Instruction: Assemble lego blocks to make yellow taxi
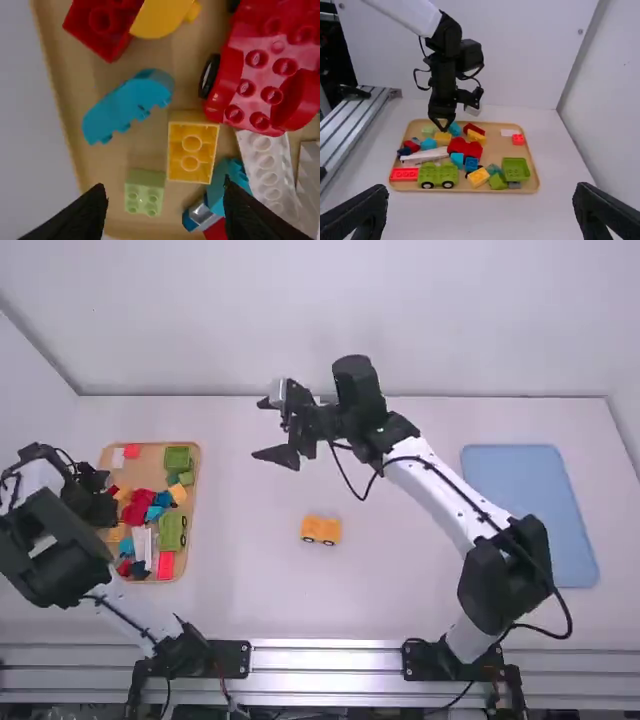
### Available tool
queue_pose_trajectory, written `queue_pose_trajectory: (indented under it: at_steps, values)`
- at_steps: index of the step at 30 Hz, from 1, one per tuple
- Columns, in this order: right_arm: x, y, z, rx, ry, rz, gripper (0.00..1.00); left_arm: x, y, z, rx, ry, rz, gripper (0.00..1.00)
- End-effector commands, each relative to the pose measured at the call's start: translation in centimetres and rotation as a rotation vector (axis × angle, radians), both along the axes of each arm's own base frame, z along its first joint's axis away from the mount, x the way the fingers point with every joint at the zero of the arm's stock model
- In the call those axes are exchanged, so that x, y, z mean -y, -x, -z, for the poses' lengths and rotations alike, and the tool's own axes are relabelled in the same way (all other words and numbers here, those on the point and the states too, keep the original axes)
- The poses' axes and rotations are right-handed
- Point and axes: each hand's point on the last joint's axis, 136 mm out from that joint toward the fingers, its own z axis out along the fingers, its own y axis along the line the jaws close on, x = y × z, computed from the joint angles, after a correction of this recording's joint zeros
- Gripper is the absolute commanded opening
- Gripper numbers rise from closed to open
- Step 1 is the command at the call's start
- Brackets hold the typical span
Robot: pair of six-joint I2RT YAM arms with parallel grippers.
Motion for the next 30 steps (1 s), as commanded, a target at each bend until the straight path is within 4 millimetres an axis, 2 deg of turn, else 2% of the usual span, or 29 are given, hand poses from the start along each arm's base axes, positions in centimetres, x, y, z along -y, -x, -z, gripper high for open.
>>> queue_pose_trajectory:
  at_steps: [1, 5, 8, 10, 16, 19, 23, 26, 30]
  values:
    - [0.3, -0.7, -1.4, 0.023, -0.022, 0.008, 0.98, 1.5, -0.5, 0.0, 0.058, 0.084, 0.073, 0.63]
    - [0.5, -1.0, -1.5, 0.029, -0.026, 0.015, 0.98, 2.4, -0.3, 0.4, 0.06, 0.121, 0.112, 0.61]
    - [0.5, -1.0, -1.5, 0.03, -0.026, 0.015, 0.98, 0.7, 0.2, 1.3, 0.041, 0.045, 0.011, 0.53]
    - [0.5, -1.0, -1.4, 0.031, -0.024, 0.014, 0.98, 1.0, 0.7, 1.8, 0.02, 0.048, 0.004, 0.52]
    - [0.6, -1.1, -1.4, 0.029, -0.023, 0.016, 0.98, 1.6, 0.8, 2.2, 0.031, 0.076, 0.018, 0.51]
    - [0.9, -1.3, -1.3, 0.023, -0.019, 0.022, 0.98, 1.8, 1.1, 2.4, 0.018, 0.078, 0.022, 0.56]
    - [0.9, -1.2, -1.0, 0.019, -0.01, 0.019, 0.98, 1.8, 0.9, 2.6, 0.025, 0.074, 0.023, 0.56]
    - [0.9, -1.1, -0.8, 0.023, -0.004, 0.016, 0.98, 1.8, 0.8, 3.1, 0.038, 0.069, 0.024, 0.54]
    - [1.0, -1.0, -0.7, 0.021, 0.001, 0.015, 0.98, 1.9, 1.1, 3.5, 0.027, 0.067, 0.024, 0.46]
